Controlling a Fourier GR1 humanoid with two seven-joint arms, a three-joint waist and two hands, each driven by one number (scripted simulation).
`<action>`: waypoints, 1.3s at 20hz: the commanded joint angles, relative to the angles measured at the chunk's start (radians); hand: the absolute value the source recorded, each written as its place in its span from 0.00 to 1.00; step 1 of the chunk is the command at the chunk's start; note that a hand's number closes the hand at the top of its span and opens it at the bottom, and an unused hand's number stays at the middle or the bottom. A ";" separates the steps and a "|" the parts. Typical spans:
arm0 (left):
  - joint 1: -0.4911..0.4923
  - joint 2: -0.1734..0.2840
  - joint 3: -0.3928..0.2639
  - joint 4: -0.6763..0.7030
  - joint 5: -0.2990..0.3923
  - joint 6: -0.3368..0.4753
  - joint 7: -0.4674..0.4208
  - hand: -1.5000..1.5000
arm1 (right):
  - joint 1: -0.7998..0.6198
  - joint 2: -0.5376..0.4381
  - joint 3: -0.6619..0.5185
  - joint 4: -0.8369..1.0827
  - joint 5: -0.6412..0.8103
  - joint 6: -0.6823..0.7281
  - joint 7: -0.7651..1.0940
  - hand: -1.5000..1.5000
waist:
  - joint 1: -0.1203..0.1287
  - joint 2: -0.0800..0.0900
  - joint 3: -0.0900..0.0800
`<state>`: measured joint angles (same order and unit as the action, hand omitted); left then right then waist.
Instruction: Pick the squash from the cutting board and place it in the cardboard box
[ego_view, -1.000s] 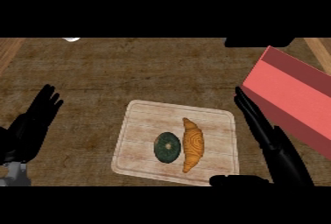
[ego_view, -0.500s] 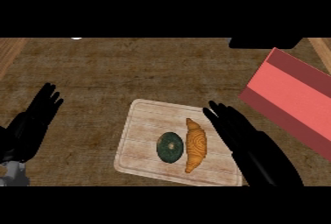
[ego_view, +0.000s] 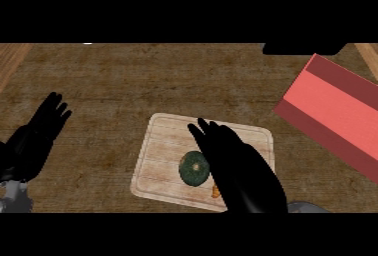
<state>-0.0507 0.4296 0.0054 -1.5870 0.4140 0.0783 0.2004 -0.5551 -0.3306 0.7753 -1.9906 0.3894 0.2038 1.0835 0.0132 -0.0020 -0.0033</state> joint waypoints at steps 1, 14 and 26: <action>-0.020 -0.006 0.007 -0.007 -0.008 0.010 0.030 0.50 | -0.048 0.075 -0.025 -0.003 -0.033 0.115 0.213 0.00 | -0.012 -0.001 0.002; 0.056 -0.040 0.030 -0.031 -0.036 -0.032 -0.011 0.50 | -0.020 0.164 -0.018 0.169 0.038 0.123 0.102 0.00 | -0.009 0.001 0.003; 0.003 -0.046 0.074 0.015 -0.062 -0.065 -0.011 0.50 | -0.003 0.255 0.012 0.219 0.175 0.205 0.087 0.00 | -0.012 0.001 0.002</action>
<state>-0.0245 0.3732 0.0614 -1.5955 0.3598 0.0274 0.1964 -0.5432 -0.1214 0.7601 -1.8137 0.5293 0.3366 1.0429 0.0018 -0.0013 -0.0007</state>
